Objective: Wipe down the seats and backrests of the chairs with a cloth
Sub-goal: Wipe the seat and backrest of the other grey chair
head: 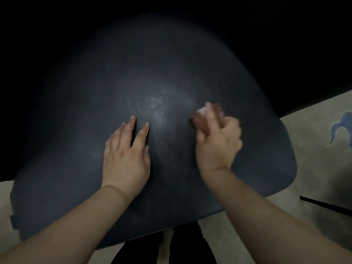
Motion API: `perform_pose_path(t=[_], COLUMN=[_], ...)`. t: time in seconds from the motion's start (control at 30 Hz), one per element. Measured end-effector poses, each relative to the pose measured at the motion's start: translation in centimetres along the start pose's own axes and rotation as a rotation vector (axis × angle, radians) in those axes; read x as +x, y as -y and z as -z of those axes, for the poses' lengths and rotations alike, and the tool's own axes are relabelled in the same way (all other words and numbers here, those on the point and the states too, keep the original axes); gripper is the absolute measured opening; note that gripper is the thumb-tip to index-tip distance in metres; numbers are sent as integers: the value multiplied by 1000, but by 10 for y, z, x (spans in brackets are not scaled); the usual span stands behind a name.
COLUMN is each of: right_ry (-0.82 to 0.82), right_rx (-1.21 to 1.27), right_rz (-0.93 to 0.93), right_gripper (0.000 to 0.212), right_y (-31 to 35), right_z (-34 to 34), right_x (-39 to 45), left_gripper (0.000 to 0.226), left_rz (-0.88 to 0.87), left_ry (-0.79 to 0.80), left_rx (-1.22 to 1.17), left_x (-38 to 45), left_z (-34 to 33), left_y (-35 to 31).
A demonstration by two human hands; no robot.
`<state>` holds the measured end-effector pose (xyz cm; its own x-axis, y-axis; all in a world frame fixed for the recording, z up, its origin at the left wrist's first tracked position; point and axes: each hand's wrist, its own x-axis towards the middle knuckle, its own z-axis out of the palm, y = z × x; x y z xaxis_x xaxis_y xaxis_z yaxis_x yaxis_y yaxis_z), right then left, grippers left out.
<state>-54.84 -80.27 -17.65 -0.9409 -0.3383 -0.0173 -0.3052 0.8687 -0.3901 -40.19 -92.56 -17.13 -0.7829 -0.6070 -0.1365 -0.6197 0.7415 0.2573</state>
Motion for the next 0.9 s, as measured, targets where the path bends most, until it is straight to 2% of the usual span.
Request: perform_pose_path(t=[0.1,0.2,0.23,0.3,0.37,0.4,0.47,0.6,0.67,0.73,0.83,0.9], right_ry=[162,175,133,30,-38,-43,29,257,264,176,60,59], right_rx=[-39,-61,-80,-83,-35,-30,-44,-32,-39,-105,-64,-72], right_rz=[301,398,361,133,-126,-168,-30,449,519,440,80,16], right_gripper=[79,68,67,67,63,61,61,65,61,58,53,55], right_y=[17,-10,-23,-35,-27,-15,20,68,62,57,68,87], right_z=[-6,4,6,11,6,1,-10,-29,-27,-29,-39,-48], right_x=[-60,-81,-70,-30,17,31,38,-18,-9,30,93,93], left_gripper=[51,52,50,47,49,49,48,50,50,50,50,50], left_rz=[49,82,90,105,116,119,130,202,225,250,282,314], left_ry=[0,-5,-7,-10,-17,-21,-29,-31,-43,-51,-57,-49], left_rx=[-10,-23,-26,-26,-24,-25,-34,-62,-67,-71,-68,-65], left_x=[-2,-4,-5,-6,-8,-9,-9,-7,-6,-6,-5,-5], left_z=[3,10,11,11,11,11,12,15,18,20,22,23], left_y=[5,11,15,24,32,34,35,37,42,48,58,64])
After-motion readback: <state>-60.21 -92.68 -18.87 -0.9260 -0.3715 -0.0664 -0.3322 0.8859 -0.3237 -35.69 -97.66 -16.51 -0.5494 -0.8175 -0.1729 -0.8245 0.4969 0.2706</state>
